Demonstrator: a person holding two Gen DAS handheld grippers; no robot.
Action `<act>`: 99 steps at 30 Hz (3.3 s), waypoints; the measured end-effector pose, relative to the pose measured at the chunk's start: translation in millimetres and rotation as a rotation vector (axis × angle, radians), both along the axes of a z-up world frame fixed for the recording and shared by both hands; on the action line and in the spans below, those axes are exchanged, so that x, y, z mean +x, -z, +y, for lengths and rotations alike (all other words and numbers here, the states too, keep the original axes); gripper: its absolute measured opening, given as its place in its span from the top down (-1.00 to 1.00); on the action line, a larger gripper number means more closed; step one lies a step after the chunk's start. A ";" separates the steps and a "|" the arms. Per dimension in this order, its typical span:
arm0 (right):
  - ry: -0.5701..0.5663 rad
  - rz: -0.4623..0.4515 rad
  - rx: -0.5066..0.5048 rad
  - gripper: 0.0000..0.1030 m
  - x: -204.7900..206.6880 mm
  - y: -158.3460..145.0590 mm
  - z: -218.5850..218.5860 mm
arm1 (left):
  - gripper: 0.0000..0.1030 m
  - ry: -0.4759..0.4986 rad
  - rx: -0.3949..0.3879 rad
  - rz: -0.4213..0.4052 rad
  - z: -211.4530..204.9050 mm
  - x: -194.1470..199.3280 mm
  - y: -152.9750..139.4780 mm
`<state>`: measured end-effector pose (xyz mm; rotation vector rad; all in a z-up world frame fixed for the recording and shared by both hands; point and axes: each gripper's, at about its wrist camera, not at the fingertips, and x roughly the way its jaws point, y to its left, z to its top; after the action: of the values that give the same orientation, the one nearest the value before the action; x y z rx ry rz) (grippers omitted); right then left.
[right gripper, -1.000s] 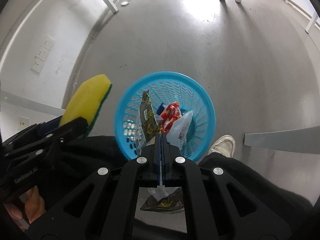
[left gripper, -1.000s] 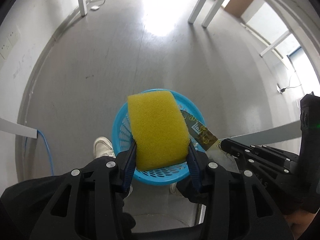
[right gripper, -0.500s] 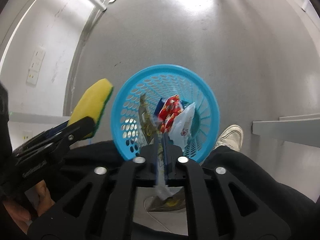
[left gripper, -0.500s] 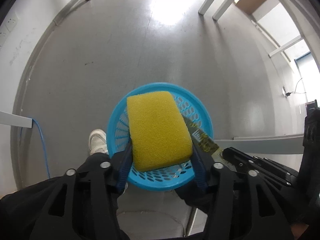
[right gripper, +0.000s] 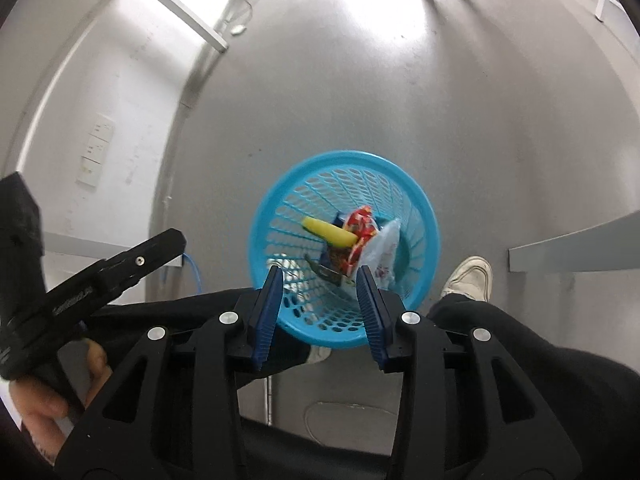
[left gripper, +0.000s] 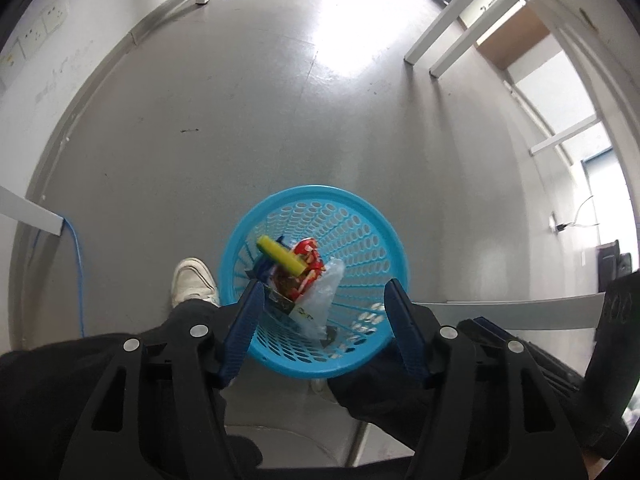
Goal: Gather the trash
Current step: 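Open the left tool over the basket while the right tool releases the gold wrapper, then raise both open tools back toward the cups and clear plastic on the table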
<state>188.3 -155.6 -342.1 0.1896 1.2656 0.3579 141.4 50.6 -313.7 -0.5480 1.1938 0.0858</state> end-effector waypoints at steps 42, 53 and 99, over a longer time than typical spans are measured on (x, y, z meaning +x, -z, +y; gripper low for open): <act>-0.075 -0.634 0.004 -0.43 -193.4 -218.9 -44.5 | -0.37 -0.001 0.388 -0.557 -20.2 -192.6 -194.0; 0.039 -0.843 0.019 -0.62 -192.7 -292.3 -73.6 | -0.50 -0.043 0.444 -0.740 -18.6 -200.2 -261.6; 0.037 -0.668 -0.102 -0.83 83.9 -382.4 -37.8 | -0.89 0.093 0.558 -0.493 -28.1 54.6 -328.1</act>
<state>272.1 -193.4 40.3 -0.0006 0.6171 0.2893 196.0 22.5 14.3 -0.0118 0.6660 0.1854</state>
